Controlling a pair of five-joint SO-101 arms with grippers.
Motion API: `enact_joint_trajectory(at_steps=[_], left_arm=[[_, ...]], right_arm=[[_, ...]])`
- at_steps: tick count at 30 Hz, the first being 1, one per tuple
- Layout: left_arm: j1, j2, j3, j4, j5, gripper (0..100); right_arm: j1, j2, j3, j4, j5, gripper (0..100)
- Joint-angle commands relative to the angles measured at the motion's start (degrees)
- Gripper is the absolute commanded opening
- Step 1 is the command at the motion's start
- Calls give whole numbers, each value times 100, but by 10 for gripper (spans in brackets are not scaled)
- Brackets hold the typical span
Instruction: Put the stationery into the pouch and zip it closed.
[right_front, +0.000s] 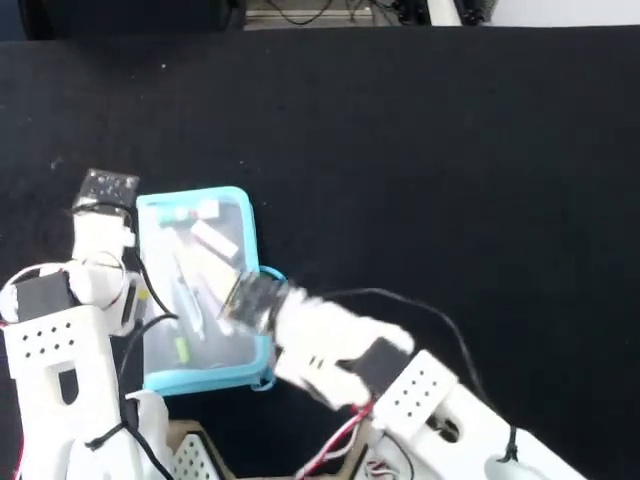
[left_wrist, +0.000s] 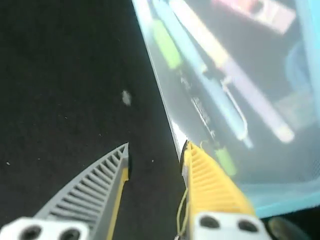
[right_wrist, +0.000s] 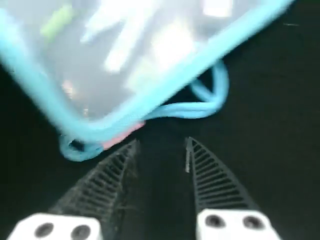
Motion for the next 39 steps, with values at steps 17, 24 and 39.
enact_joint_trajectory(at_steps=[17, 24, 39], left_arm=[[-57, -70, 2132, -2382, 1679, 180], [-66, -70, 2255, -2382, 1705, 180], [-66, -70, 2237, -2338, 1705, 180]], right_arm=[[466, 1314, -866, -255, 3007, 240], [457, 2369, -1490, -273, 4062, 240], [888, 3934, -1745, -1451, 4686, 187]])
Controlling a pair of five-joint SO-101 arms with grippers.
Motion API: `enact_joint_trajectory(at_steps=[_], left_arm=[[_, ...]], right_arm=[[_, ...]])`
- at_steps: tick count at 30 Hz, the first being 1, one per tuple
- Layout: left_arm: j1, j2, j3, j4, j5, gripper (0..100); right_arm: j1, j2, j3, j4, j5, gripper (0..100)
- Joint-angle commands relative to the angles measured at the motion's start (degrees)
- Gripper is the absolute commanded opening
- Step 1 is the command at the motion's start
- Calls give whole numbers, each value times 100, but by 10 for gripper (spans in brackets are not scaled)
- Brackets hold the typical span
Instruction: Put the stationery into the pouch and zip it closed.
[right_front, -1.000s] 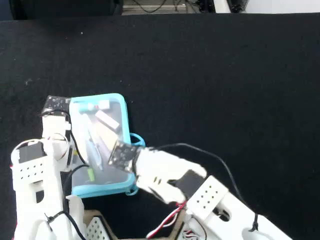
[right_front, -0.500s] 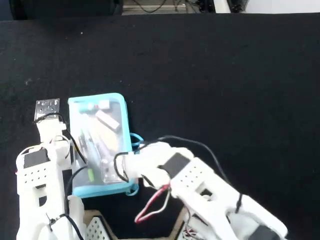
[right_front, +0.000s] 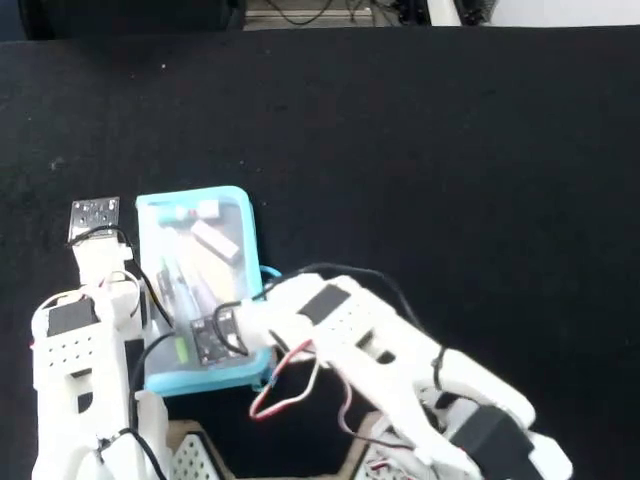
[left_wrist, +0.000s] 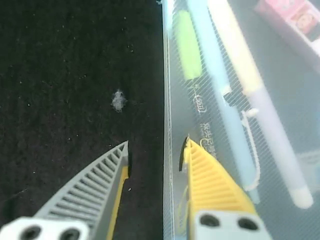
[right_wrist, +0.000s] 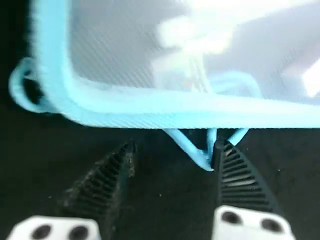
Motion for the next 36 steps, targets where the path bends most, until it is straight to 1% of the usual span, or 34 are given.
enact_joint_trajectory(at_steps=[1, 3, 4, 5, 7, 9, 11, 17, 21, 26, 30, 32, 34, 36], left_arm=[[-31, 18, 92, 0, 53, 180], [-31, 18, 75, 0, 53, 180], [-31, 18, 66, 0, 53, 180], [-31, 18, 57, 0, 53, 180], [-40, 18, 40, 0, 53, 180], [-40, 18, -84, 9, 53, 180], [-40, 18, -207, 9, 62, 180], [-48, 18, -295, 9, 62, 180], [-233, 18, -321, 9, 114, 180], [-312, 18, -338, 9, 290, 180], [-295, 18, -312, 9, 290, 180], [-303, 18, -312, 9, 290, 180], [-303, 18, -312, 9, 290, 180], [-303, 18, -312, 9, 290, 180]], right_arm=[[316, 171, -303, -334, 44, 142], [431, 207, -321, -343, 35, 38], [492, 189, -312, -325, 26, 4], [589, 145, -295, -299, 9, 22], [782, -4, -242, -281, -62, 8], [976, -286, -233, -9, -325, 11], [1134, -681, -268, 519, -492, 10], [1433, -2281, -268, 2453, -510, 10], [1486, -3222, -268, 3297, -501, 10], [1512, -3908, -215, 3815, -492, 10], [1829, -3952, -189, 3903, -492, 13], [2040, -3952, -48, 3780, -492, 47], [2180, -3952, 163, 3675, -484, 130], [2163, -3960, 382, 3578, -422, 220]])
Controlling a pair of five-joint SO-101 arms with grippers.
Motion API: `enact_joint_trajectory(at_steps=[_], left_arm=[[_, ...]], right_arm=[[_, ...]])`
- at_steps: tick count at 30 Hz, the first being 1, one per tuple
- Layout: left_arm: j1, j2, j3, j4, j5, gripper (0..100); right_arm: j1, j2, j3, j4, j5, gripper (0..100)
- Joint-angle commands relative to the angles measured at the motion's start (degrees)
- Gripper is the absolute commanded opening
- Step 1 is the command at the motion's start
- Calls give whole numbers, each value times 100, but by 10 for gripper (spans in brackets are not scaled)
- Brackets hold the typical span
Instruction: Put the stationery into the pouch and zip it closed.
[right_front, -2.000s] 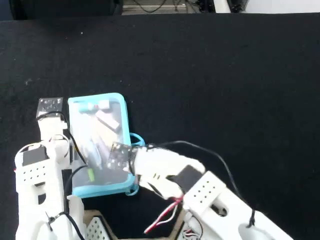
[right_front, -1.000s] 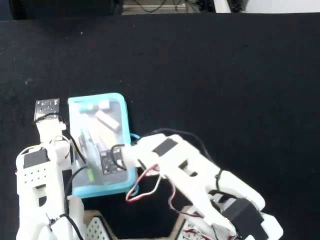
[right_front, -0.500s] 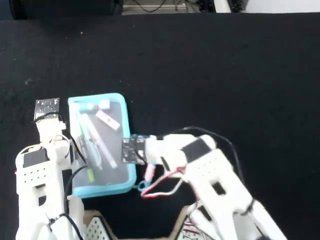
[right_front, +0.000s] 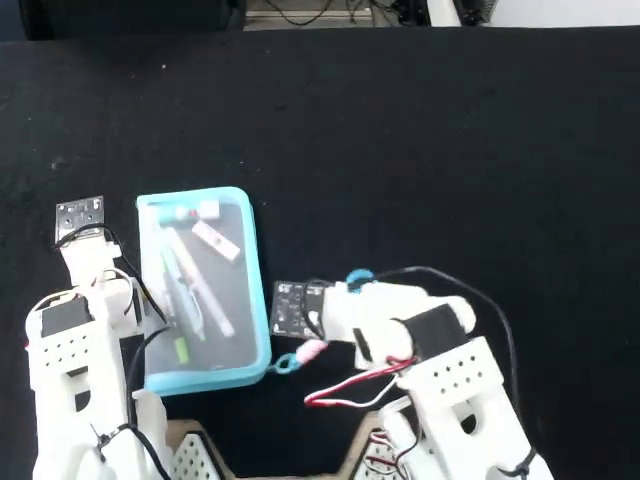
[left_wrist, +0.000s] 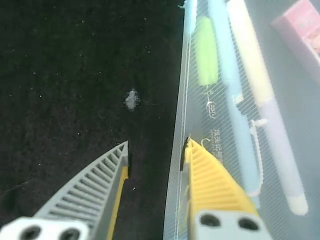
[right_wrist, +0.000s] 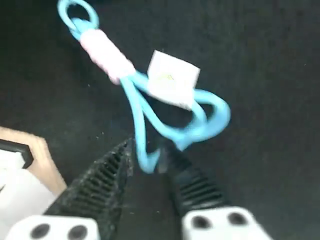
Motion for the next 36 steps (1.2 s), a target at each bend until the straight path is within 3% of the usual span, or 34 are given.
enact_joint_trajectory(at_steps=[1, 7, 13, 18, 26, 36], left_arm=[[-57, 0, -224, -9, 35, 180], [-66, 0, -215, -9, 35, 180], [-251, 0, -224, -9, 35, 180], [-444, 0, -268, -18, 35, 180], [-444, 0, -268, -18, 35, 180], [-453, 0, -268, -18, 35, 180]], right_arm=[[35, -136, 215, -202, 132, 257], [-1020, -154, 338, -211, 870, 286], [-2180, -119, 787, -765, 738, 289], [-2330, -119, 1499, -1582, 712, 289], [-2400, -40, 1587, -2013, 686, 286], [-2418, 1499, 1622, -3042, 448, 286]])
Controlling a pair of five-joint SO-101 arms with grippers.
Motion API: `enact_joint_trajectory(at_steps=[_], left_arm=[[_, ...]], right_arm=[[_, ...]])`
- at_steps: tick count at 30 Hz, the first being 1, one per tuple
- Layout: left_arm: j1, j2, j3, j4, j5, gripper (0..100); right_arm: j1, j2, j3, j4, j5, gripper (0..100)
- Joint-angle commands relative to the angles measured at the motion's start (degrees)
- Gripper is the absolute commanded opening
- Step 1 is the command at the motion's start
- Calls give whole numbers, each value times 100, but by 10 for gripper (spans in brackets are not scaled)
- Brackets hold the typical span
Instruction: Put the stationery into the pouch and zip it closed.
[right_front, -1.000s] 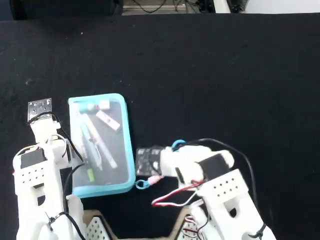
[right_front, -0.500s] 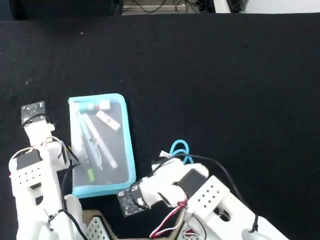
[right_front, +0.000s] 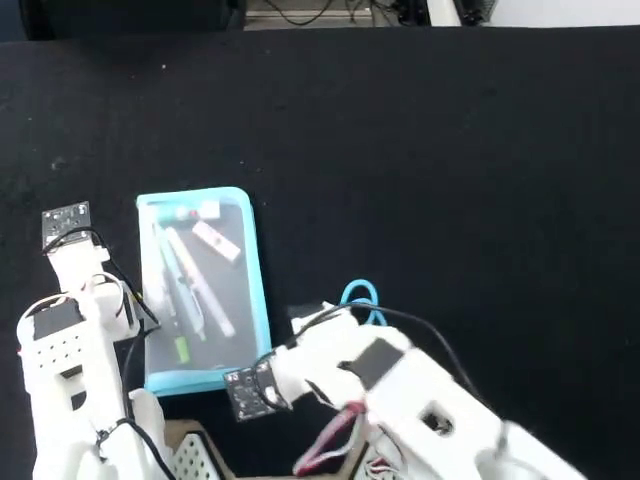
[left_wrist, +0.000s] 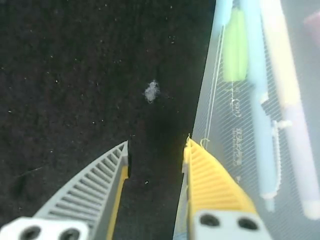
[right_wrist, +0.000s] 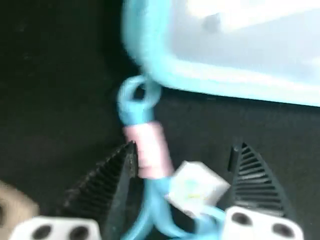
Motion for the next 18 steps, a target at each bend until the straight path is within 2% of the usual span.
enact_joint_trajectory(at_steps=[1, 6, 11, 13, 17, 18], left_arm=[[-57, -70, -286, -18, 53, 180], [-57, -70, -286, -18, 53, 180], [-57, -70, -286, -18, 53, 180], [-57, -70, -286, -18, 53, 180], [-57, -70, -286, -18, 53, 180], [-57, -70, -286, -18, 53, 180]], right_arm=[[-62, 716, -84, -448, -88, 286], [-26, 1147, -215, -527, -114, 286], [-62, 1174, -514, -738, -1002, 278], [-62, 1182, -620, -782, -1451, 221], [-9, 1191, -629, -756, -1697, 2], [114, 1174, -646, -651, -1697, 27]])
